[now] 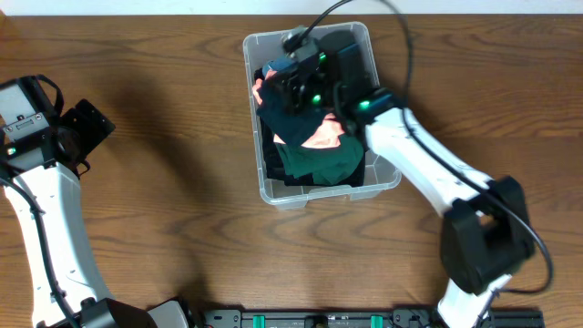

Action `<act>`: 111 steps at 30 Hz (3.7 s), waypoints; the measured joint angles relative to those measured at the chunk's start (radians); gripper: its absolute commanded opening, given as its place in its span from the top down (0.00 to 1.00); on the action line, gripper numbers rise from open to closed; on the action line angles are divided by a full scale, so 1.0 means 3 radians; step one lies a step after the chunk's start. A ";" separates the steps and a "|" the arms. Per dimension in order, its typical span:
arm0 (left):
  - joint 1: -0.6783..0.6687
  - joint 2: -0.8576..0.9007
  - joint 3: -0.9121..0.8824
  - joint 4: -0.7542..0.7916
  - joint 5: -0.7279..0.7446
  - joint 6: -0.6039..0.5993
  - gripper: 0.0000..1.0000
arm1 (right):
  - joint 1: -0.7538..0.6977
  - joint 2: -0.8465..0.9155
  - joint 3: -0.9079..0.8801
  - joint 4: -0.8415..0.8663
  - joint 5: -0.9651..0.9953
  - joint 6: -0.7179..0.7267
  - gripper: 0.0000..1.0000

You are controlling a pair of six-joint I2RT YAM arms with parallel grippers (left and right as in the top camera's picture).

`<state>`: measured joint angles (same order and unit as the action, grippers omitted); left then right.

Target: Pack container

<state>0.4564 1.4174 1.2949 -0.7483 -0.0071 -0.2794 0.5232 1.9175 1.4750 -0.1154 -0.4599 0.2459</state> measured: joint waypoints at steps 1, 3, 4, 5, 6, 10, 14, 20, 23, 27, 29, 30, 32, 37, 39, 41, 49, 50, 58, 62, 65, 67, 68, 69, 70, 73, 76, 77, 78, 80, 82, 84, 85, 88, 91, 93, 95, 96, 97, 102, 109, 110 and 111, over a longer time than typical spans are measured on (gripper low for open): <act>0.0000 0.0000 0.0000 0.0000 0.0000 -0.0001 0.02 | 0.0017 0.0070 0.0000 -0.0046 0.0051 -0.0015 0.99; 0.0000 0.0000 0.0000 0.0000 0.0000 0.0000 0.02 | 0.0018 0.0235 0.0000 -0.0118 0.0140 -0.0038 0.99; 0.0000 0.0000 0.0000 0.0000 0.0000 0.0000 0.02 | 0.0017 0.0306 0.0000 -0.0149 0.0168 -0.0046 0.99; 0.0000 0.0000 0.0000 0.0000 0.0000 -0.0001 0.02 | 0.0015 0.0378 0.0001 -0.0175 0.0184 -0.0052 0.99; 0.0000 0.0000 0.0000 0.0000 0.0000 0.0000 0.02 | 0.0015 0.0439 0.0006 -0.0200 0.0189 -0.0052 0.99; 0.0000 0.0000 0.0000 0.0000 0.0000 0.0000 0.02 | 0.0015 0.0551 0.0081 -0.0322 0.0175 -0.0020 0.99; 0.0000 0.0000 0.0000 0.0000 0.0000 0.0000 0.02 | 0.0010 0.0556 0.0121 -0.0408 0.0174 0.0014 0.99; 0.0000 0.0000 0.0000 0.0000 0.0000 0.0000 0.02 | -0.0038 0.0524 0.0144 -0.0429 0.0051 0.0037 0.94; 0.0000 0.0000 0.0000 0.0000 0.0000 0.0000 0.02 | -0.0131 0.0384 0.0144 -0.0500 -0.0051 0.0057 0.90; 0.0000 0.0000 0.0000 0.0000 0.0000 -0.0001 0.02 | -0.0373 -0.0037 0.0142 -0.0534 0.0022 -0.0008 0.59; 0.0000 0.0000 0.0000 0.0000 0.0000 -0.0001 0.02 | -0.0546 -0.0342 0.0142 -0.0559 0.0146 -0.0128 0.35; 0.0000 0.0000 0.0000 0.0001 0.0000 0.0000 0.02 | -0.0635 -0.0502 0.0145 -0.0584 0.0224 -0.0215 0.28; 0.0000 0.0000 0.0000 0.0000 0.0001 -0.0001 0.02 | -0.0792 -0.0843 0.0161 -0.0699 0.0470 -0.0401 0.15; 0.0000 0.0000 0.0000 0.0000 0.0000 0.0000 0.02 | -0.0895 -0.1535 0.0184 -0.0975 0.1081 -0.0776 0.01; 0.0000 0.0000 0.0000 0.0000 0.0000 -0.0001 0.02 | -0.0896 -0.1732 0.0186 -0.1049 0.1211 -0.0838 0.01; 0.0000 0.0000 0.0000 -0.0001 0.0000 0.0000 0.02 | -0.0895 -0.1902 0.0186 -0.1096 0.1293 -0.0874 0.01; 0.0000 0.0000 0.0000 -0.0001 0.0000 0.0000 0.02 | -0.0895 -0.2599 0.0186 -0.1513 0.1423 -0.0921 0.01; 0.0000 0.0000 0.0000 0.0000 0.0000 0.0000 0.02 | -0.0895 -0.2686 0.0186 -0.1609 0.1429 -0.0922 0.01; 0.0000 0.0000 0.0000 0.0000 0.0000 -0.0001 0.02 | -0.0895 -0.3134 0.0201 -0.2518 0.1479 -0.0947 0.01; 0.0000 0.0000 0.0000 0.0000 0.0000 0.0000 0.02 | -0.0895 -0.3198 0.0201 -0.2804 0.1648 -0.1020 0.01; 0.0000 0.0000 0.0000 0.0000 0.0000 0.0000 0.02 | -0.0895 -0.3208 0.0201 -0.2889 0.1822 -0.1082 0.01; 0.0000 0.0000 0.0000 0.0000 0.0000 -0.0001 0.02 | -0.0895 -0.3206 0.0201 -0.2918 0.1921 -0.1109 0.01; 0.0000 0.0000 0.0000 0.0000 0.0000 0.0000 0.02 | -0.0895 -0.3203 0.0201 -0.2923 0.1962 -0.1116 0.01; 0.0000 0.0000 0.0000 0.0000 0.0000 -0.0001 0.02 | -0.0896 -0.3203 0.0201 -0.2922 0.1986 -0.1125 0.01; 0.0000 0.0000 0.0000 0.0000 0.0000 0.0000 0.02 | -0.0895 -0.3204 0.0201 -0.2918 0.2023 -0.1127 0.01; 0.0000 0.0000 0.0000 0.0000 0.0000 -0.0001 0.02 | -0.0896 -0.3215 0.0201 -0.2902 0.2094 -0.1127 0.01; 0.0000 0.0000 0.0000 0.0000 0.0000 0.0000 0.02 | -0.0926 -0.3254 0.0184 -0.2873 0.2136 -0.1127 0.01; 0.0000 0.0000 0.0000 0.0001 0.0000 0.0000 0.02 | -0.0980 -0.3287 0.0146 -0.2841 0.2135 -0.1128 0.01; 0.0000 0.0000 0.0000 0.0000 0.0000 0.0000 0.02 | -0.1053 -0.3343 0.0084 -0.2810 0.2132 -0.1128 0.01; 0.0000 0.0000 0.0000 0.0000 0.0000 0.0000 0.02 | -0.1240 -0.3484 -0.0103 -0.2691 0.2127 -0.1128 0.01; 0.0000 0.0000 0.0000 0.0000 0.0000 0.0000 0.02 | -0.1425 -0.3653 -0.0367 -0.2508 0.2068 -0.1129 0.01; 0.0000 0.0000 0.0000 0.0001 -0.0001 0.0000 0.02 | -0.1639 -0.3863 -0.0720 -0.2275 0.1974 -0.1128 0.01; 0.0000 0.0000 0.0000 0.0000 0.0000 -0.0001 0.02 | -0.1729 -0.3965 -0.0912 -0.2168 0.1926 -0.1128 0.01; 0.0000 0.0000 0.0000 0.0000 -0.0001 0.0000 0.02 | -0.1921 -0.4260 -0.1534 -0.1854 0.1816 -0.1128 0.01; 0.0000 0.0000 0.0000 0.0000 0.0000 -0.0001 0.02 | -0.1981 -0.4555 -0.2097 -0.1668 0.1775 -0.1128 0.01; 0.0000 0.0000 0.0000 0.0000 0.0000 0.0000 0.02 | -0.1987 -0.4826 -0.2495 -0.1583 0.1754 -0.1127 0.01; 0.0000 0.0000 0.0000 0.0000 -0.0001 0.0000 0.02 | -0.1987 -0.5090 -0.2820 -0.1548 0.1734 -0.1109 0.01; 0.0000 0.0000 0.0000 0.0001 0.0000 -0.0001 0.02 | -0.1987 -0.5202 -0.2950 -0.1546 0.1731 -0.1092 0.01; 0.0000 0.0000 0.0000 -0.0001 0.0000 0.0000 0.02 | -0.1987 -0.5351 -0.3119 -0.1518 0.1729 -0.1050 0.01; 0.0001 0.0000 0.0000 0.0001 0.0000 0.0000 0.02 | -0.1987 -0.5913 -0.3649 -0.1500 0.1717 -0.0917 0.01; 0.0000 0.0000 0.0000 0.0000 0.0000 0.0000 0.02 | -0.1987 -0.6334 -0.4033 -0.1456 0.1691 -0.0853 0.01; 0.0000 0.0000 0.0000 0.0000 0.0000 0.0000 0.02 | -0.1987 -0.6336 -0.4084 -0.1434 0.1677 -0.0851 0.01; 0.0000 0.0000 0.0000 0.0000 0.0000 0.0000 0.02 | -0.1987 -0.6336 -0.4119 -0.1419 0.1668 -0.0847 0.01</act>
<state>0.4564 1.4174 1.2949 -0.7483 -0.0071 -0.2794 -0.0731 0.0166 0.2394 -0.5411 0.0406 -0.0082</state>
